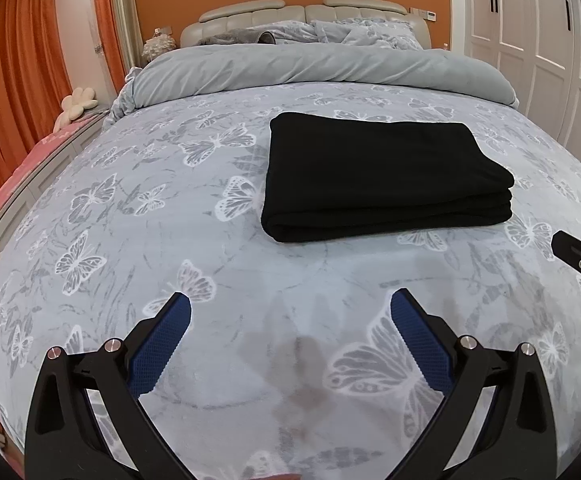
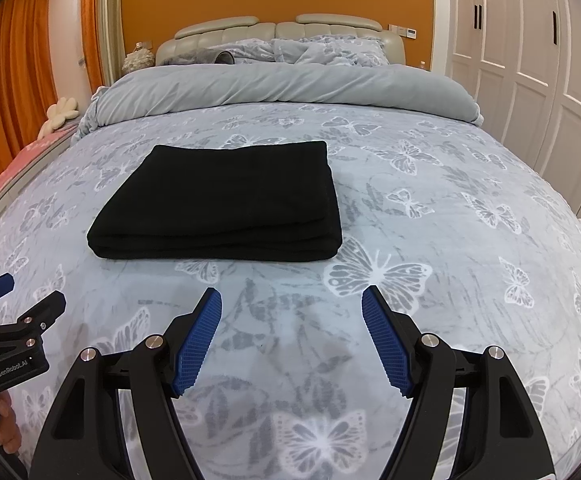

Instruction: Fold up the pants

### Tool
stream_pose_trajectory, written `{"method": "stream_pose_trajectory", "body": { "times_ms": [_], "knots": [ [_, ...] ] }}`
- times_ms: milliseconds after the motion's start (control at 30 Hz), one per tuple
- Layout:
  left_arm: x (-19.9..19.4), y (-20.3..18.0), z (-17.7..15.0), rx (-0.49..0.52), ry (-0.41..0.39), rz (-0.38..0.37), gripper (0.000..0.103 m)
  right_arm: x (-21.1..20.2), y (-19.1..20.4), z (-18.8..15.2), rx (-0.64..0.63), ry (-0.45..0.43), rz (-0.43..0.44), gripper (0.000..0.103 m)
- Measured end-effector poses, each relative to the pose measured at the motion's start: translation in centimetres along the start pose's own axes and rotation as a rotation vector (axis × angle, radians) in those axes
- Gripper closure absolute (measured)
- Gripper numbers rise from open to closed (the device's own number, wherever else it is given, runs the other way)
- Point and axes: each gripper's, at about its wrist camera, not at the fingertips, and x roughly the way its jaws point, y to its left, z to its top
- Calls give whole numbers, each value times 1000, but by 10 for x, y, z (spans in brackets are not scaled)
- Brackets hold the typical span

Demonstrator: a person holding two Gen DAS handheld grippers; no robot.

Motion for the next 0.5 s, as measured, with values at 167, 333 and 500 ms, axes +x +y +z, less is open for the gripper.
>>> {"method": "stream_pose_trajectory", "body": {
  "times_ms": [167, 333, 500],
  "knots": [
    [5, 3, 0, -29, 19, -27, 5, 0, 0, 0, -1, 0, 1, 32],
    [8, 9, -1, -62, 15, -24, 6, 1, 0, -1, -6, 2, 4, 32],
    [6, 5, 0, 8, 7, 14, 5, 4, -3, -1, -20, 6, 11, 32]
  ]
}}
